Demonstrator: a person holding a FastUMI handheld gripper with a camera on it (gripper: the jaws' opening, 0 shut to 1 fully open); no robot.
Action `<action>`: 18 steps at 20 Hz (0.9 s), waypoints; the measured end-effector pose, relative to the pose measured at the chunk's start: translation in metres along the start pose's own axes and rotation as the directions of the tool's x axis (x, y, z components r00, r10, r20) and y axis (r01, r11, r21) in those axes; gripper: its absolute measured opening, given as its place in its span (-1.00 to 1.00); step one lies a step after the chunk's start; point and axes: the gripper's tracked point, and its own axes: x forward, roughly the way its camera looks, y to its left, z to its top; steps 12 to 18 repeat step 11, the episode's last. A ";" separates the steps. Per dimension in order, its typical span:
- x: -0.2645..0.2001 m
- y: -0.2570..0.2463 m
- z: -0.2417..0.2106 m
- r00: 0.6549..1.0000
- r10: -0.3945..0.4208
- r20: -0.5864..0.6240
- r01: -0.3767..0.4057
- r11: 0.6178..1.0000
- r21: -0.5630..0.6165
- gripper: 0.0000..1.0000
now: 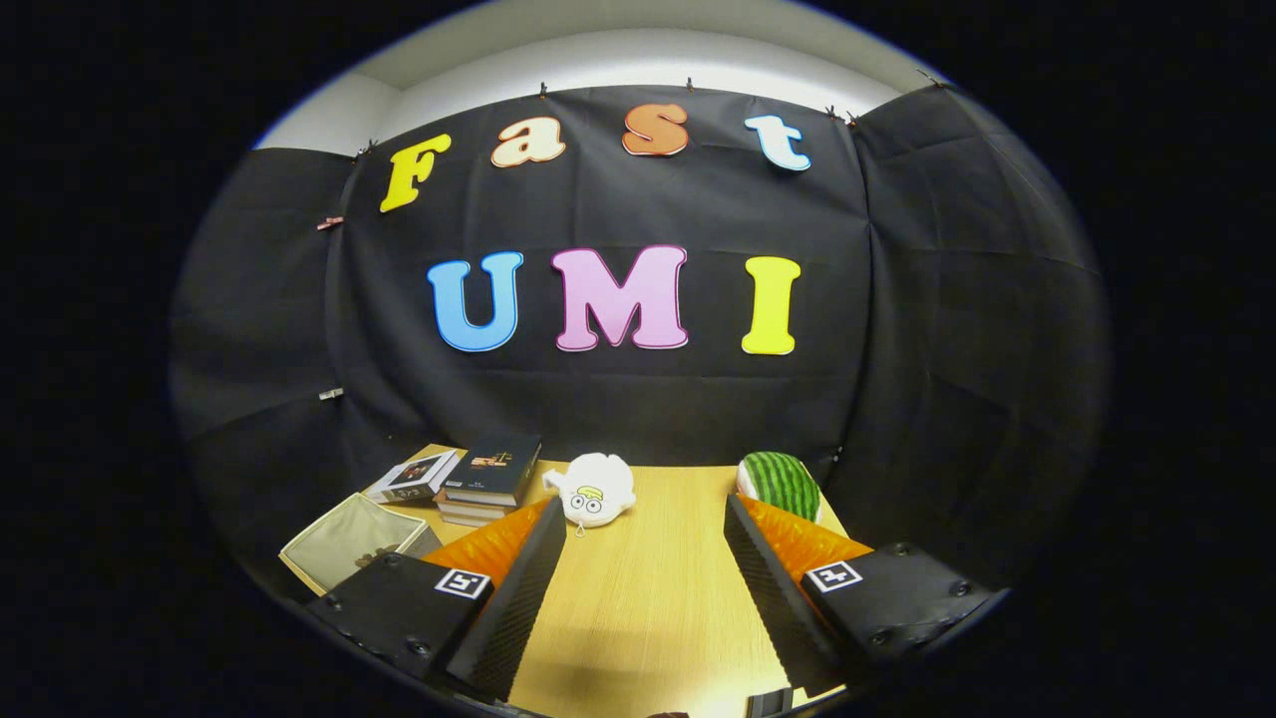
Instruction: Open the storage box then place both shoes into the box .Put the left shoe in first, then the right shoe, with the right side of both shoes facing outward in a uniform manner.
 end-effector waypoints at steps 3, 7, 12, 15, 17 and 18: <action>-0.003 -0.004 -0.004 1.000 0.014 -0.006 -0.014 1.000 -0.004 0.97; -0.002 -0.016 -0.005 1.000 0.005 -0.010 -0.005 1.000 0.002 0.97; -0.002 -0.022 -0.009 1.000 -0.004 -0.018 0.004 1.000 0.014 0.97; -0.002 -0.022 -0.009 1.000 -0.004 -0.018 0.004 1.000 0.014 0.97; -0.002 -0.022 -0.009 1.000 -0.004 -0.018 0.004 1.000 0.014 0.97; -0.002 -0.022 -0.009 1.000 -0.004 -0.018 0.004 1.000 0.014 0.97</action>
